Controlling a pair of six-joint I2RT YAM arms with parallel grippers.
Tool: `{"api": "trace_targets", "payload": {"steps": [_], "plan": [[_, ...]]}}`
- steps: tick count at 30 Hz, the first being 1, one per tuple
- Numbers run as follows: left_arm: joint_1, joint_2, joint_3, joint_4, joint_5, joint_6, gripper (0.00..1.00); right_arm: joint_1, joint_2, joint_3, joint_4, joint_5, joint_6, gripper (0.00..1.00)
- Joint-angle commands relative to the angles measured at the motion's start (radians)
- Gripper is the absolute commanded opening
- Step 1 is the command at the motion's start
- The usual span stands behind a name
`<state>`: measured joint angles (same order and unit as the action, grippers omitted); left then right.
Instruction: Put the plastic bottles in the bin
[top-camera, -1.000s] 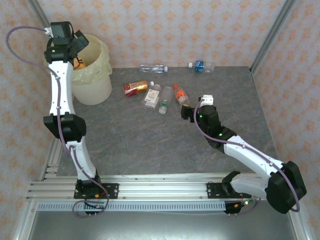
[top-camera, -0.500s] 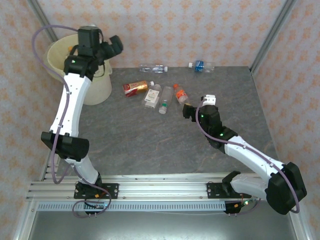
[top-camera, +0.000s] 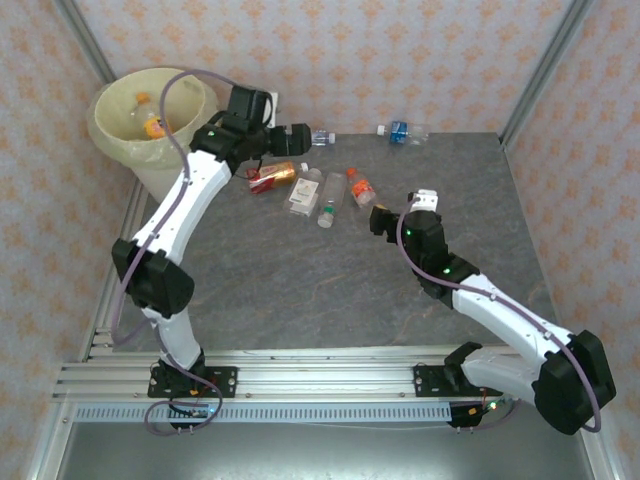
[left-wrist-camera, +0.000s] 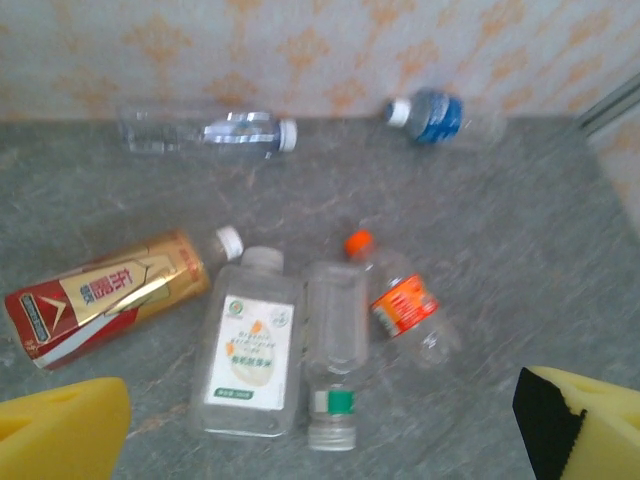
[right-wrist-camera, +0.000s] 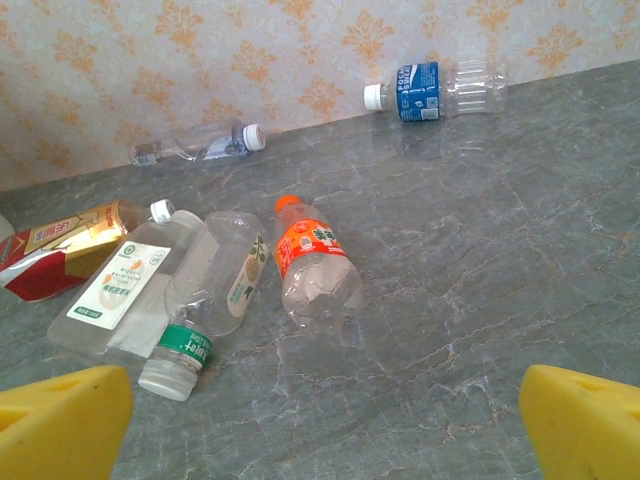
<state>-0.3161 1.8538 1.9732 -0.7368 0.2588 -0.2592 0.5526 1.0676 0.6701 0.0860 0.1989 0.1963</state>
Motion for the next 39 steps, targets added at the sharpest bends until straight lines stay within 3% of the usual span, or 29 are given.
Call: {"api": "trace_targets", "payload": {"steps": [1,5,8,29,39], "plan": [[0.002,0.116,0.055,-0.105,-0.002,0.077,1.00,-0.006,-0.028,-0.023,-0.029,0.034,0.017,0.99],[0.001,0.258,0.175,-0.230,-0.044,0.084,1.00,-0.009,-0.045,-0.023,-0.050,0.040,0.015,0.99],[-0.001,0.294,0.163,-0.212,-0.102,0.066,1.00,-0.009,-0.056,-0.031,-0.057,0.052,0.020,0.99],[-0.050,0.446,0.038,-0.157,-0.024,0.169,1.00,-0.017,-0.053,-0.030,-0.077,0.060,0.032,0.99],[-0.055,0.519,0.065,-0.134,-0.065,0.188,0.95,-0.020,-0.054,-0.026,-0.087,0.063,0.036,0.99]]}}
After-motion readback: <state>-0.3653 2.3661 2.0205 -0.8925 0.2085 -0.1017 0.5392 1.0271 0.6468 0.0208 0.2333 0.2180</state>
